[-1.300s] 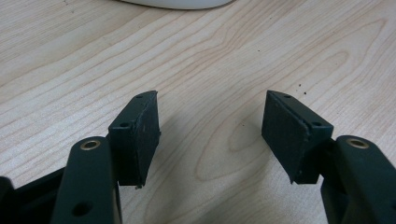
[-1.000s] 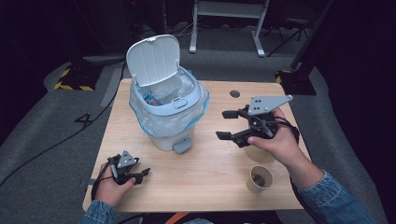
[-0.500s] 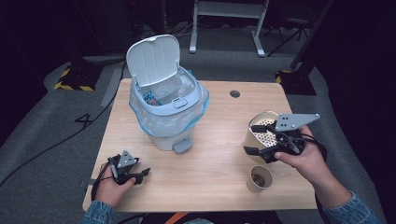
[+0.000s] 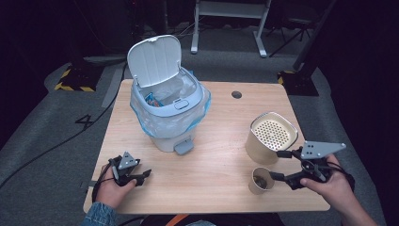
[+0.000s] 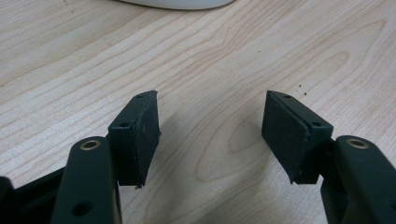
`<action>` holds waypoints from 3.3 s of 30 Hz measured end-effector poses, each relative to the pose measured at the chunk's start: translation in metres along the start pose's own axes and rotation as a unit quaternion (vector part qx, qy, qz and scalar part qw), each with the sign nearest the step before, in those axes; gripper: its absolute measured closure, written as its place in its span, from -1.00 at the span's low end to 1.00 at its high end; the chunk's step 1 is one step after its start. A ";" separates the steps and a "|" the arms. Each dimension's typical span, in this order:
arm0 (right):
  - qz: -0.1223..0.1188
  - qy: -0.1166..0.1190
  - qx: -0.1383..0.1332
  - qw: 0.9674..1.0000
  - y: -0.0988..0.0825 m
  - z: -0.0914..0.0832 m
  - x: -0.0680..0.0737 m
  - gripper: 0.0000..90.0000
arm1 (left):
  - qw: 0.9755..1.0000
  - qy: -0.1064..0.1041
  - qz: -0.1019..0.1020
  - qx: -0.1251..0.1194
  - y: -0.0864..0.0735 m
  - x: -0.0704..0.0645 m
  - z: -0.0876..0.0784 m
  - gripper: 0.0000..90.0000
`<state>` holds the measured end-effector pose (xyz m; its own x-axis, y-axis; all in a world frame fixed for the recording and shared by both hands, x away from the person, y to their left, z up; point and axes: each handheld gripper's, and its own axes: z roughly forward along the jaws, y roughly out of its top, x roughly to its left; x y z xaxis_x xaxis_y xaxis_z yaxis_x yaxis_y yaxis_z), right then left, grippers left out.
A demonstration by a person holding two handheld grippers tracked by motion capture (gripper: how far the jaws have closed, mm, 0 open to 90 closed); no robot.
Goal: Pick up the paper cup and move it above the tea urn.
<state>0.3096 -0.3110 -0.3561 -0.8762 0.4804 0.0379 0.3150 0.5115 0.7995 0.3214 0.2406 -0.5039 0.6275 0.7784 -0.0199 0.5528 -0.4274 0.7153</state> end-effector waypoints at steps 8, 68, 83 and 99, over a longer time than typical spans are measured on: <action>0.013 -0.018 0.027 0.999 -0.041 -0.002 0.008 -0.61 | 1.000 0.001 0.002 0.000 0.000 0.000 0.000 -0.18; 0.009 0.001 -0.076 0.997 -0.076 0.047 -0.001 -0.29 | 1.000 0.000 0.000 0.000 0.000 0.000 0.000 -0.18; 0.007 0.002 -0.079 0.997 -0.051 0.015 -0.011 -0.28 | 1.000 0.000 0.000 0.000 0.000 0.000 0.000 -0.18; -0.013 -0.032 -0.086 0.996 -0.009 -0.024 -0.038 -0.27 | 1.000 0.000 0.000 0.000 0.000 0.000 0.000 -0.18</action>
<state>0.3316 -0.3514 -0.3498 -0.8565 0.5159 -0.0177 0.2205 0.3966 0.8911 0.3213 0.2405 -0.5040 0.6273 0.7786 -0.0194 0.5524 -0.4273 0.7157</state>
